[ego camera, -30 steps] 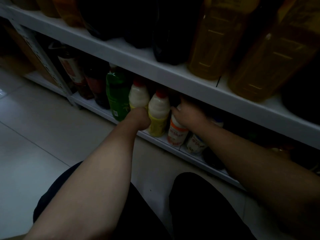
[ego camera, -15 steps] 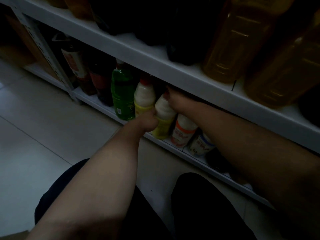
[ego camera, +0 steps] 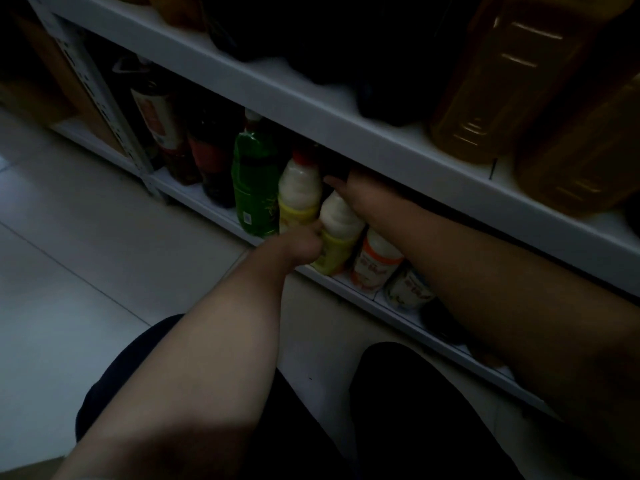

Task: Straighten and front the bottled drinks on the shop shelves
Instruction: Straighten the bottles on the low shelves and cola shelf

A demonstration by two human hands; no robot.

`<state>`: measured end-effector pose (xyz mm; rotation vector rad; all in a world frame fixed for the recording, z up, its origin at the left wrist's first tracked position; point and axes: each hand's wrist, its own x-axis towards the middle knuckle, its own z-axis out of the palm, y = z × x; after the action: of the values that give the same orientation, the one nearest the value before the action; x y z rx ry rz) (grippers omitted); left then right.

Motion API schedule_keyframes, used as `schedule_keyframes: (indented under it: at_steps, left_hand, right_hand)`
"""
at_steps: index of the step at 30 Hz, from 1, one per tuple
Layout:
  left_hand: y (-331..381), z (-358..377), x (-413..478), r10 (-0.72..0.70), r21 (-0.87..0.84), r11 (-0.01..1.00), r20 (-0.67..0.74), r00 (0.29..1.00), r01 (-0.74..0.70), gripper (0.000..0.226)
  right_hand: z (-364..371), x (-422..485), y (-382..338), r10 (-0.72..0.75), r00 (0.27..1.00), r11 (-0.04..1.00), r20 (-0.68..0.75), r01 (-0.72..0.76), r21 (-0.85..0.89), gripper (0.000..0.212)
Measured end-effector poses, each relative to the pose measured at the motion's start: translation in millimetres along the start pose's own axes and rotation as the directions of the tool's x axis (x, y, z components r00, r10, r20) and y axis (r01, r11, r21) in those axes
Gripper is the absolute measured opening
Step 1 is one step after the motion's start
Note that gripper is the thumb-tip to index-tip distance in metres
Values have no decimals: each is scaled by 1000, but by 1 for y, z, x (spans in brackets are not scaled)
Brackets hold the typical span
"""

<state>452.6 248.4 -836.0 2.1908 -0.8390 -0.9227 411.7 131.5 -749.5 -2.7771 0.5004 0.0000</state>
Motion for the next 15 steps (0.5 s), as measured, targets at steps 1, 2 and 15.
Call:
schedule_keyframes:
  at_steps: [1,2,15]
  left_hand:
    - [0,1,2,13,-29,1000,7,1000,-12,64]
    - [0,2,4,19,-43,999,19,1000,-18,66]
    - [6,7,14,-83,-35,996,-123,989,79,36]
  right_hand:
    - [-1,-1,5,-4,995,999,-102,0,-44,58]
    - [-1,-1,7,-20,994,995,-108,8,-103,58]
    - [10,-1,15,63,997,995,-44,-59,82,48]
